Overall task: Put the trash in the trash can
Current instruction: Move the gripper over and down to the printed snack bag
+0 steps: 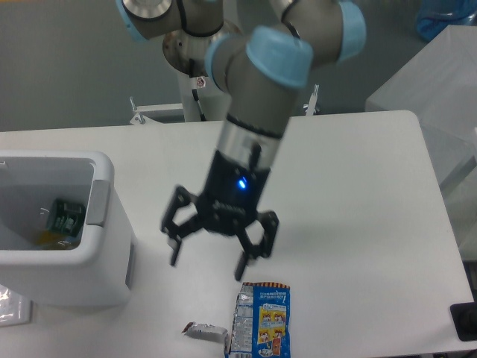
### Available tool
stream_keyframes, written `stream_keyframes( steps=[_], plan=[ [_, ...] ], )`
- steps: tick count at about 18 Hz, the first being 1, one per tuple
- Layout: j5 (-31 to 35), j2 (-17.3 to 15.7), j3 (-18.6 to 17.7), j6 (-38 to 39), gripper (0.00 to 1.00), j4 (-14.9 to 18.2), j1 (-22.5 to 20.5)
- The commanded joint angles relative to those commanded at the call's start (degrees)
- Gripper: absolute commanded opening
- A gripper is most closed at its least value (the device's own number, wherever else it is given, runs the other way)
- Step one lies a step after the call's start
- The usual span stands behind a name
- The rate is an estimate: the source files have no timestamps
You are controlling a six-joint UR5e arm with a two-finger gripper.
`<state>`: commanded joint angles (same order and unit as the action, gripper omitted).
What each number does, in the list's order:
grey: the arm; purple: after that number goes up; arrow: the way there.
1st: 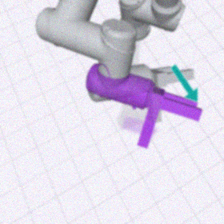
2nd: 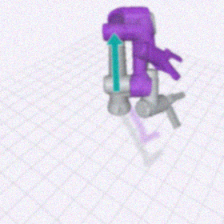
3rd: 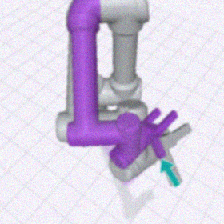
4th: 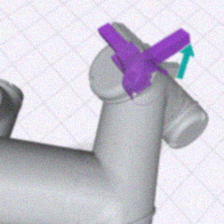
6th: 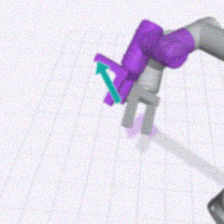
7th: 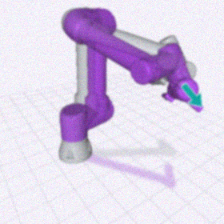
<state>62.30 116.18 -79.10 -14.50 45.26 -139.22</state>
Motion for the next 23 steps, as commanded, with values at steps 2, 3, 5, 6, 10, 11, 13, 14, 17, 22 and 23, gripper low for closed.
stream_keyframes(
  steps=[2,3,5,6,10,11,13,14,17,22,23],
  plan=[
    [1.94,1.67,-0.27,0.17,1.00,0.00,0.26],
    [1.95,2.55,0.08,0.52,1.00,-0.09,0.26],
    [2.21,4.13,0.44,1.84,1.00,-0.09,0.88],
    [2.99,4.92,0.26,2.11,1.00,0.00,0.97],
    [9.05,7.65,-0.35,3.51,1.00,0.00,2.98],
    [10.20,8.53,-0.44,3.51,1.00,0.00,3.42],
    [11.17,10.20,0.08,3.51,1.00,-0.09,4.04],
    [11.18,10.90,0.35,3.51,1.00,-0.09,4.04],
    [11.79,11.70,0.00,3.51,1.00,-0.09,4.13],
    [14.68,13.46,0.35,3.60,1.00,-0.09,6.15],
    [15.56,13.89,0.35,4.30,1.00,-0.09,6.41]
  ],
)
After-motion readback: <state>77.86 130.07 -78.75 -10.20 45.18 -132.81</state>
